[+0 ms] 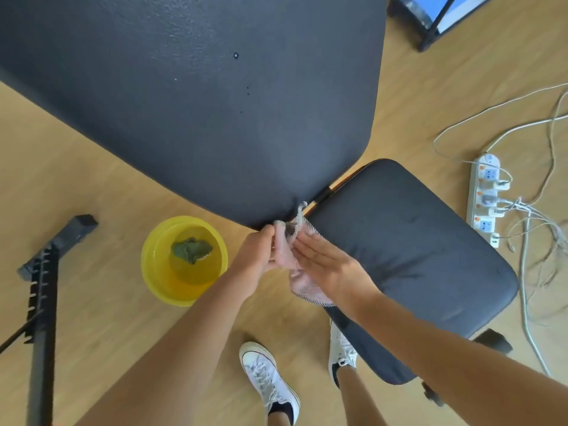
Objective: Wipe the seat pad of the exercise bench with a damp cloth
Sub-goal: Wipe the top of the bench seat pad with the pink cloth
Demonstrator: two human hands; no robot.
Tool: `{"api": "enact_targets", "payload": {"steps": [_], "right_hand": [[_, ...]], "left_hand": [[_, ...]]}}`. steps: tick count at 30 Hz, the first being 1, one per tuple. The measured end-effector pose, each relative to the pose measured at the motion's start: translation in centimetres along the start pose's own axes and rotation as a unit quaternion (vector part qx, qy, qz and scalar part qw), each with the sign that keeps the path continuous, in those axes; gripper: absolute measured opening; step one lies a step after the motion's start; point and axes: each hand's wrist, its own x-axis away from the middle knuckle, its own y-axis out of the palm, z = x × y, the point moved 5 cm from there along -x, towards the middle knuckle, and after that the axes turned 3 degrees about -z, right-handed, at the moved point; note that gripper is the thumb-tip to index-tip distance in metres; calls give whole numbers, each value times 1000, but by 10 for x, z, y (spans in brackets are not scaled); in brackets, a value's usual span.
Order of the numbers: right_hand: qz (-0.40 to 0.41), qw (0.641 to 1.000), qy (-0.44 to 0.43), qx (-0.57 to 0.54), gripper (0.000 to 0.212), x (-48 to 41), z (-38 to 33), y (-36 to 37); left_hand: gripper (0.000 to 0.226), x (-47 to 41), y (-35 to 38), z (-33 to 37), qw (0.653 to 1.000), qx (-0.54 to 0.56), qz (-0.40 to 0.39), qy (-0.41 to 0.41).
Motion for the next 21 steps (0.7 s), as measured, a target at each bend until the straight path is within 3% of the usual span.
{"api": "enact_targets", "payload": {"steps": [1,2,4,6,7,8,9,11,13,14,15,16,17,19,20,21], "right_hand": [[1,999,-39,-8,37,16,8,-1],[4,1000,-23,-5,34,31,28,-7],[127,973,191,-23,36,54,100,-37],[212,855,462,-102,37,75,141,-48],[223,833,494,-113,31,71,131,-39],[220,855,455,-112,31,60,107,-29],[178,907,364,-116,35,52,71,-12],[58,976,150,-149,38,69,-2,25],[-68,991,-65,-98,33,107,-40,41],[-115,985,-109,-64,24,122,-29,43],[-141,986,-63,-56,19,128,-3,39],[-130,988,36,-79,21,132,28,28],[-41,985,148,-85,22,136,60,9],[158,923,343,-74,20,150,101,-20],[201,890,402,-72,24,150,100,-23],[195,877,428,-98,28,147,87,-19]], "left_hand": [[37,1,1,-1,1000,-1,-2,-3],[37,1,2,-1,1000,-9,-8,-2],[36,4,5,-2,1000,-25,-19,6],[36,5,8,-5,999,-27,-33,19],[37,5,7,-8,998,-38,-37,31],[40,4,6,-9,996,-65,-34,46],[44,3,5,-10,993,-94,-30,59],[45,-1,3,-11,989,-126,-22,80],[55,-2,1,-11,985,-151,-17,78],[60,-2,1,-10,981,-171,-19,85],[64,-3,2,-7,975,-198,-18,99],[67,-4,2,-4,966,-231,-10,114],[68,-3,3,-1,956,-263,7,127],[68,-2,6,3,940,-303,42,152],[67,-2,8,4,934,-313,54,161],[66,-2,9,5,930,-322,64,166]]}}
